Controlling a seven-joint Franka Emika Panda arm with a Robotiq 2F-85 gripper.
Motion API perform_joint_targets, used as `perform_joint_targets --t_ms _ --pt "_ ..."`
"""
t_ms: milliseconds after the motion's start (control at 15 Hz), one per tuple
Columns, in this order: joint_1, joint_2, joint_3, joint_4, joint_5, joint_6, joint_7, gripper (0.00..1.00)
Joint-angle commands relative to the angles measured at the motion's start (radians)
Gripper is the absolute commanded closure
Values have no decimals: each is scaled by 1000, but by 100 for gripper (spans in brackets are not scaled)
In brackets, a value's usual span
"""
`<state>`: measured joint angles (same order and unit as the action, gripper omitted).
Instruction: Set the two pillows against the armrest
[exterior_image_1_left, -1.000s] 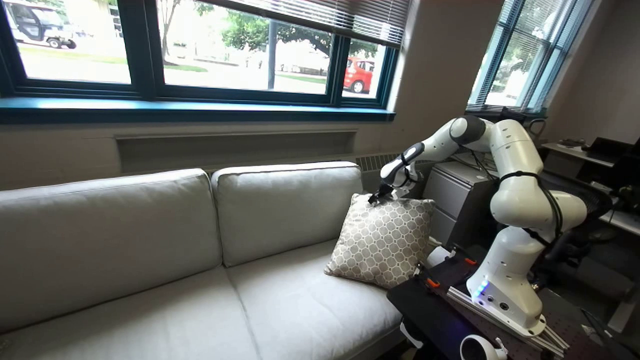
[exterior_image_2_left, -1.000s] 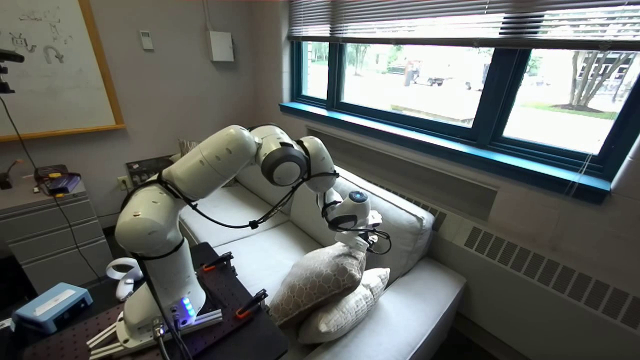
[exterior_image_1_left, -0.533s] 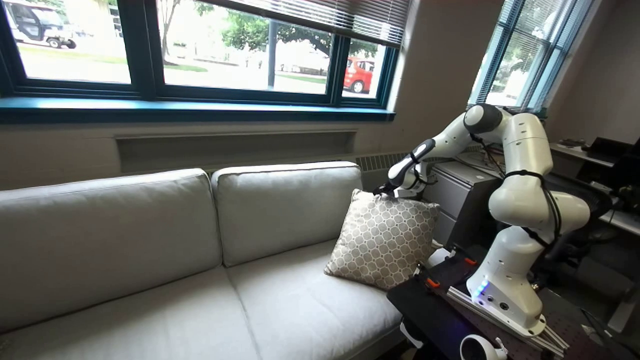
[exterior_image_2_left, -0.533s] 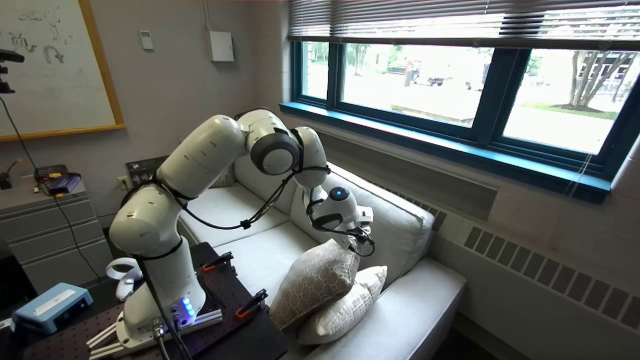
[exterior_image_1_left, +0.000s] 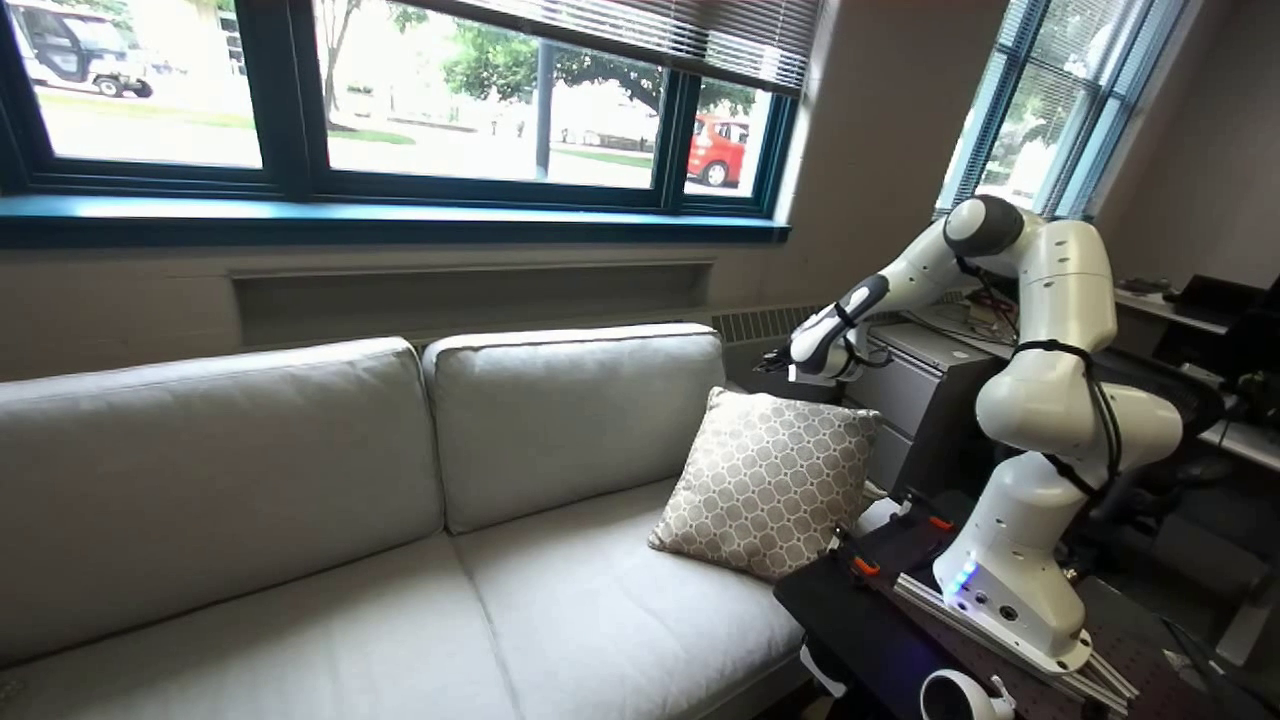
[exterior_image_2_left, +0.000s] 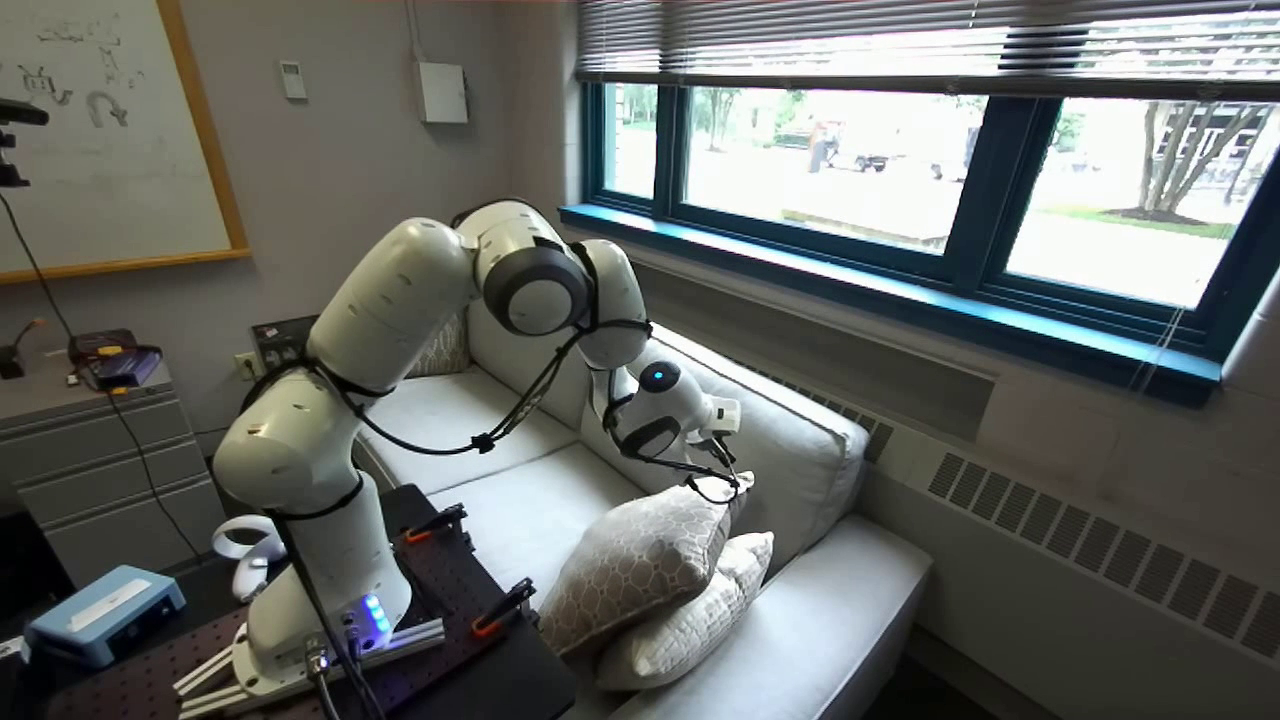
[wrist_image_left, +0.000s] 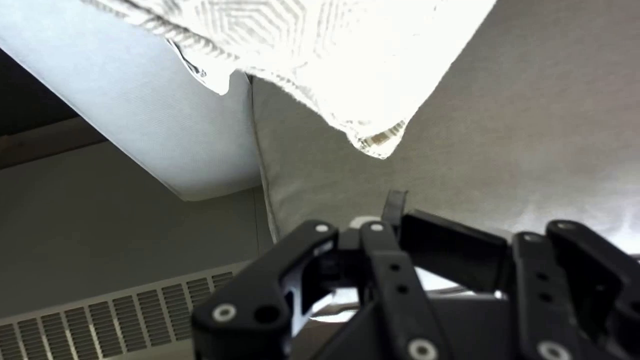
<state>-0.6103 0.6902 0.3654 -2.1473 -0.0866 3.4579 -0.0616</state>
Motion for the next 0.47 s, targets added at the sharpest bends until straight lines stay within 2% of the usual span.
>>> perform_joint_targets --t_ms 0,67,133,200,267,333,400 --pt "19 -32 -32 -27 -75 -28 42 100" --pt "42 -38 -56 -28 -71 -38 40 75" --pt "43 -41 -58 -31 -83 -61 35 75" --pt "67 -44 -82 -31 -85 -80 24 70" --pt "42 -5 -58 -7 -89 -37 36 62" --pt "49 -4 -65 -7 -88 -42 34 80" --pt "50 -2 -66 -7 -89 -41 35 73"
